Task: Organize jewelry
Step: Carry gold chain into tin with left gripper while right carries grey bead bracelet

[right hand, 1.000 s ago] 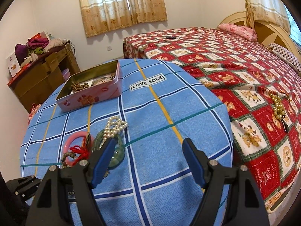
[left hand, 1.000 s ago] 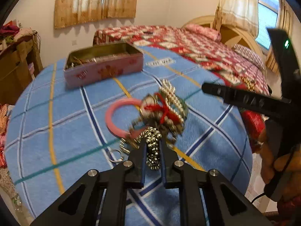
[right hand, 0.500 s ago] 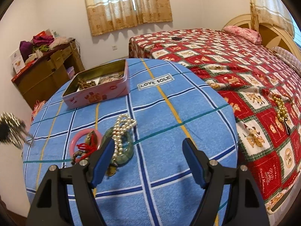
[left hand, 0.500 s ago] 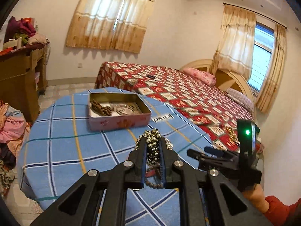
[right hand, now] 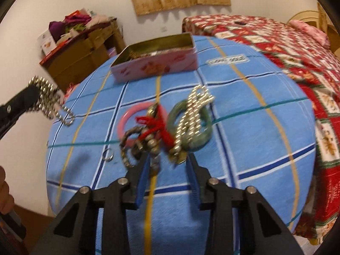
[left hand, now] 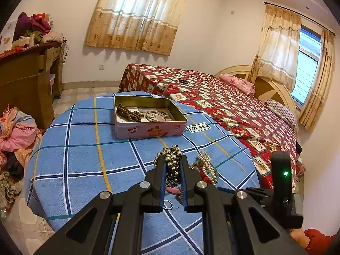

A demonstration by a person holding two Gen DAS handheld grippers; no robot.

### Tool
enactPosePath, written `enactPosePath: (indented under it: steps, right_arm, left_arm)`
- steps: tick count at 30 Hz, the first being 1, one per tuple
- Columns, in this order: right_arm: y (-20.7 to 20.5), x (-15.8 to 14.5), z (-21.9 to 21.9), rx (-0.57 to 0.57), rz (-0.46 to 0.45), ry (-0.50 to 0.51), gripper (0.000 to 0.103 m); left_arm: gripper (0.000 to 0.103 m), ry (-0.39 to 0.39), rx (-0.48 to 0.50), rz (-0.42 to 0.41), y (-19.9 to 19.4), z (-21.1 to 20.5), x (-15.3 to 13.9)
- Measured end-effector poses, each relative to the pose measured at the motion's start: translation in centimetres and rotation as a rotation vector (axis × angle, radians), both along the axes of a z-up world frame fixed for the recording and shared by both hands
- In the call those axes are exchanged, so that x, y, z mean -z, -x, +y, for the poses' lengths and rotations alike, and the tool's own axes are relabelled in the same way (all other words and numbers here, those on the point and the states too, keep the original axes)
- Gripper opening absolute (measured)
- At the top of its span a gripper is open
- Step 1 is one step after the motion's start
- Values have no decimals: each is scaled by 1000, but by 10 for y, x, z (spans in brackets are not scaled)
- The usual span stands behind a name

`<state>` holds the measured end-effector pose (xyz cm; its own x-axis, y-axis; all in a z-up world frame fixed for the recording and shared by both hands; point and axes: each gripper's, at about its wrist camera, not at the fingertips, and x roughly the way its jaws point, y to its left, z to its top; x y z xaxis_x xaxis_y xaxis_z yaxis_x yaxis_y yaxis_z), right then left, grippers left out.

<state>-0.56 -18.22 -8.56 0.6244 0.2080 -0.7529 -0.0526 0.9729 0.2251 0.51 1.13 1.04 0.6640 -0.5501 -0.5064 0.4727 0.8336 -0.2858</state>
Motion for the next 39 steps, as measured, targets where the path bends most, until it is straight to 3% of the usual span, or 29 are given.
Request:
enactPosePath:
  steps: [5, 6, 7, 24, 33, 39]
  right_arm:
    - [-7, 7, 2, 0, 6, 9, 32]
    - [-8, 7, 3, -4, 6, 12, 26]
    - [-9, 7, 4, -15, 13, 10, 12]
    - [6, -65, 6, -54, -187, -37, 12]
    - [-40, -74, 1, -24, -219, -64, 12]
    - [-78, -85, -8, -14, -230, -110, 12]
  left_arm:
    - [11, 1, -11, 11, 0, 4, 3]
    - [11, 3, -11, 13, 1, 4, 3]
    - [11, 5, -12, 14, 1, 5, 3]
    - [11, 11, -27, 16, 0, 11, 4]
    - [11, -31, -30, -11, -18, -7, 3]
    - [11, -2, -56, -38, -51, -11, -8]
